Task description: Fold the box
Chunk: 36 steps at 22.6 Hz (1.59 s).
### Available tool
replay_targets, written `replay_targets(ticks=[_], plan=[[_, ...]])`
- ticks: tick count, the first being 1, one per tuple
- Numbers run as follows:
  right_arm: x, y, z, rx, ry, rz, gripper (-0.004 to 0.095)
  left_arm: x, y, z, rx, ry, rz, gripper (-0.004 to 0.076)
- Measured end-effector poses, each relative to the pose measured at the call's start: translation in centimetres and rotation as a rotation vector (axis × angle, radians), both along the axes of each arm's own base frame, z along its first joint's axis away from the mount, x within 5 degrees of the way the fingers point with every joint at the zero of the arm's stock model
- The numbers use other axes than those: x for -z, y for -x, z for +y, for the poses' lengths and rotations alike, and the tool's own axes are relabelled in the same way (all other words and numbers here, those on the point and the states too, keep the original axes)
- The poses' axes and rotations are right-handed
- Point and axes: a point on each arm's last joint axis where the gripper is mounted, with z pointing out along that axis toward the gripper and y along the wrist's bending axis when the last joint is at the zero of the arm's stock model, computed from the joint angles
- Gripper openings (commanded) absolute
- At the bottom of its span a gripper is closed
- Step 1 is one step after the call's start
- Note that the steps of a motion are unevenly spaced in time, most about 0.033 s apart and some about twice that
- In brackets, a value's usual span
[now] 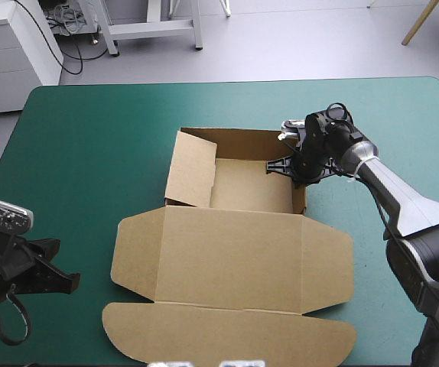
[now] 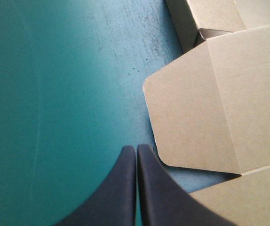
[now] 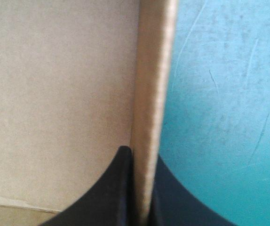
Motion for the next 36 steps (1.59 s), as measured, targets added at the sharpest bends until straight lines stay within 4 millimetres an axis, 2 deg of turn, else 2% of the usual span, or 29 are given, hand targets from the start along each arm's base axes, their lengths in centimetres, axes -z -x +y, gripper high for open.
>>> replay_targets(ticks=[4, 6, 7, 8, 9, 10, 12, 16, 18, 22, 24, 25, 27, 28, 30, 32, 34, 36], plan=[[-0.5, -0.2, -0.2, -0.011, -0.007, -0.029, -0.0019, 0.0, 0.0, 0.0, 0.000, -0.001, 0.002, -0.0010], [-2.6, -0.8, -1.8, -0.002, -0.014, -0.093, -0.0019, 0.0, 0.0, 0.0, 0.000, -0.001, 0.003, -0.0010], [-4.5, -1.4, -4.3, 0.026, -0.003, -0.146, -0.0019, 0.0, 0.0, 0.0, -0.001, -0.002, 0.006, -0.0010], [-5.2, -1.7, -6.0, 0.049, 0.005, -0.163, -0.0019, 0.1, 0.1, 0.0, -0.001, -0.003, 0.009, -0.0010], [-6.8, -2.1, -9.7, 0.109, 0.026, -0.200, -0.0019, 0.1, 0.1, 0.0, 0.003, -0.006, 0.008, -0.0010], [-7.4, -2.3, -13.0, 0.170, 0.047, -0.223, -0.0019, 0.1, 0.1, 0.0, 0.007, -0.011, 0.007, -0.0010], [-7.6, -2.0, -18.7, 0.269, 0.088, -0.229, -0.0019, 0.1, 0.1, 0.0, 0.011, -0.016, 0.006, -0.0010], [-6.6, -0.1, -28.5, 0.461, 0.147, -0.197, -0.0019, 0.1, 0.1, 0.0, 0.012, -0.016, 0.006, -0.0010], [-6.0, 0.8, -31.5, 0.526, 0.162, -0.182, -0.0019, 0.1, 0.1, 0.0, 0.012, -0.017, 0.006, -0.0010], [-4.6, 1.7, -34.6, 0.585, 0.177, -0.143, -0.0017, 0.1, 0.1, 0.0, 0.013, -0.017, 0.006, -0.0010], [-4.1, 1.8, -35.2, 0.593, 0.187, -0.129, 0.0002, 0.1, 0.1, 0.0, 0.013, -0.017, 0.006, -0.0010], [-4.1, 1.9, -35.4, 0.595, 0.192, -0.126, 0.0050, 0.1, 0.1, 0.0, 0.013, -0.017, 0.006, -0.0010], [-4.0, 2.0, -35.6, 0.585, 0.203, -0.120, 0.0240, 0.1, 0.1, 0.0, 0.013, -0.017, 0.006, -0.0010], [-4.0, 2.0, -35.7, 0.581, 0.202, -0.118, 0.0399, 0.1, 0.1, 0.0, 0.013, -0.016, 0.006, -0.0010], [-3.9, 2.2, -35.7, 0.579, 0.197, -0.099, 0.0619, 0.1, 0.1, 0.0, 0.015, -0.013, 0.007, -0.0010], [-3.8, 2.4, -35.8, 0.582, 0.194, -0.086, 0.0785, 0.1, 0.1, 0.0, 0.016, -0.012, 0.008, -0.0010], [-3.8, 2.7, -35.9, 0.584, 0.192, -0.065, 0.0883, 0.1, 0.1, 0.0, 0.016, -0.012, 0.008, -0.0010], [-3.9, 2.9, -35.9, 0.584, 0.188, -0.046, 0.0890, 0.1, 0.1, 0.0, 0.016, -0.012, 0.008, -0.0010]])
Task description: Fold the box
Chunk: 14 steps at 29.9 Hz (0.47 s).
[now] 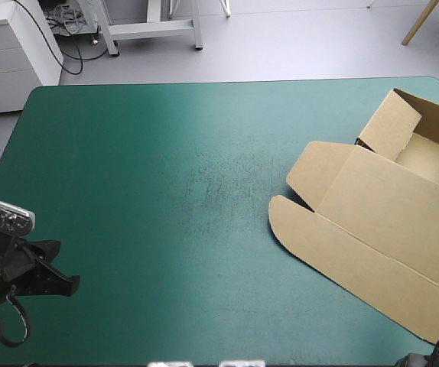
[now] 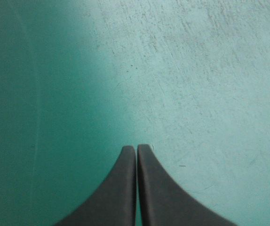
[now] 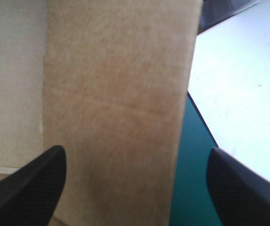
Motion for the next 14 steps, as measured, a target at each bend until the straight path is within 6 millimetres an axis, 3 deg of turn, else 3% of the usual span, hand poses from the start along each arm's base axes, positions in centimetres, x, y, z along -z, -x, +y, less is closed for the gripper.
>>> replay_targets(ticks=[5, 8, 10, 14], plan=[[-1.5, 0.3, 0.6, -0.011, -0.020, -0.040, 0.0885, 0.0, 0.0, 0.0, 0.000, 0.000, 0.000, -0.0010], [-3.8, 1.2, 1.6, -0.025, -0.023, -0.106, 0.0825, 0.0, 0.0, 0.0, 0.000, 0.000, -0.001, -0.0010], [-5.9, 2.2, 2.8, -0.037, -0.028, -0.170, 0.0697, 0.0, 0.0, 0.0, 0.000, 0.000, -0.001, -0.0010], [-9.5, 4.4, 6.7, -0.112, -0.010, -0.267, 0.0288, 0.0, 0.0, 0.0, 0.000, 0.000, -0.001, -0.0010]])
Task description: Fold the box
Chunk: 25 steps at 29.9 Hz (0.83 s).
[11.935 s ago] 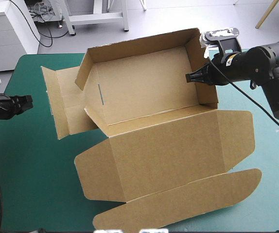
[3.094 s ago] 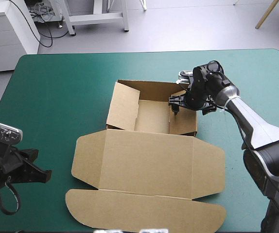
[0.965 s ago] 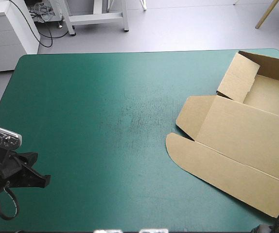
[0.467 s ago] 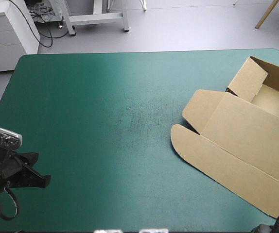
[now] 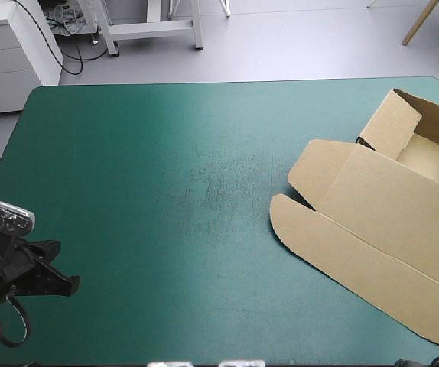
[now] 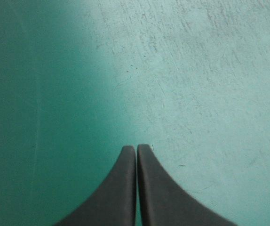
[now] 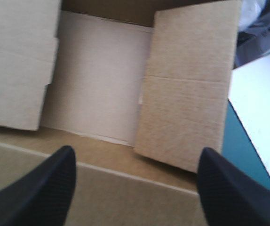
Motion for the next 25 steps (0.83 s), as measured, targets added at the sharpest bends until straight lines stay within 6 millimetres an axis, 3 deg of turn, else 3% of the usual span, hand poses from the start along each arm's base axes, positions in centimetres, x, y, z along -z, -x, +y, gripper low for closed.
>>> replay_targets(ticks=[3, 7, 12, 18, 25], plan=[[-1.5, 1.2, 4.2, -0.109, 0.028, -0.060, -0.0016, 0.0, 0.0, 0.0, 0.000, 0.000, 0.000, -0.0010], [-1.9, 2.8, 9.4, -0.267, 0.049, -0.115, -0.0004, 0.0, 0.0, 0.0, 0.005, -0.005, -0.001, -0.0010], [-1.1, 6.3, 14.0, -0.429, 0.080, -0.187, -0.0004, -0.1, 0.0, 0.0, 0.010, -0.006, -0.014, -0.0010], [-0.2, 11.3, 16.6, -0.530, 0.116, -0.334, -0.0004, 0.2, 1.1, 0.4, 0.020, 0.027, -0.105, -0.0010], [1.5, 16.1, 17.2, -0.589, 0.142, -0.460, -0.0004, 4.1, 2.5, 0.8, 0.043, 0.040, -0.177, -0.0010]])
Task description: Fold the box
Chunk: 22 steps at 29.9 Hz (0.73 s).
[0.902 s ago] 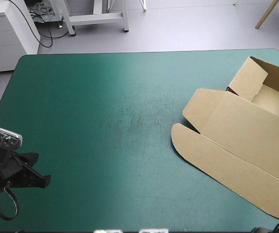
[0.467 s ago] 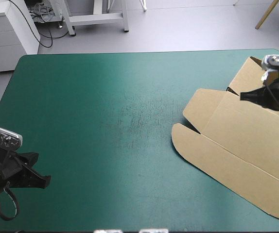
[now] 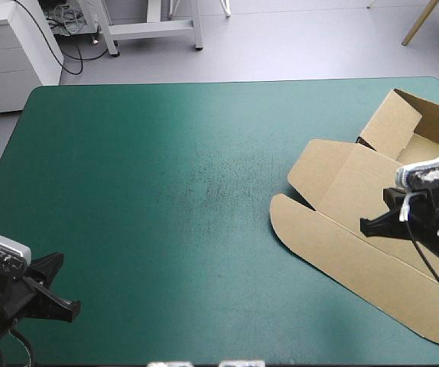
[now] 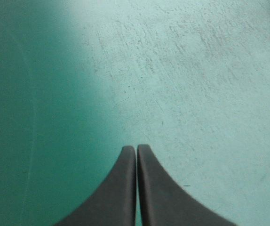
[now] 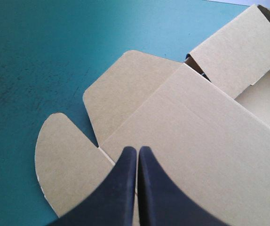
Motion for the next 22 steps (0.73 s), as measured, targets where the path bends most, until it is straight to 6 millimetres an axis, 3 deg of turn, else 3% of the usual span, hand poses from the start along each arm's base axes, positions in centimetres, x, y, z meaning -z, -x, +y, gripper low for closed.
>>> replay_targets(ticks=[12, 22], plan=[[4.5, 6.8, 0.1, -0.022, -0.022, -0.163, -0.0004, 6.0, 2.8, 1.0, 0.013, 0.046, -0.135, -0.0010], [7.8, 11.1, 0.0, -0.018, -0.037, -0.287, -0.0004, 8.2, 4.6, 1.7, 0.014, 0.076, -0.218, -0.0010]])
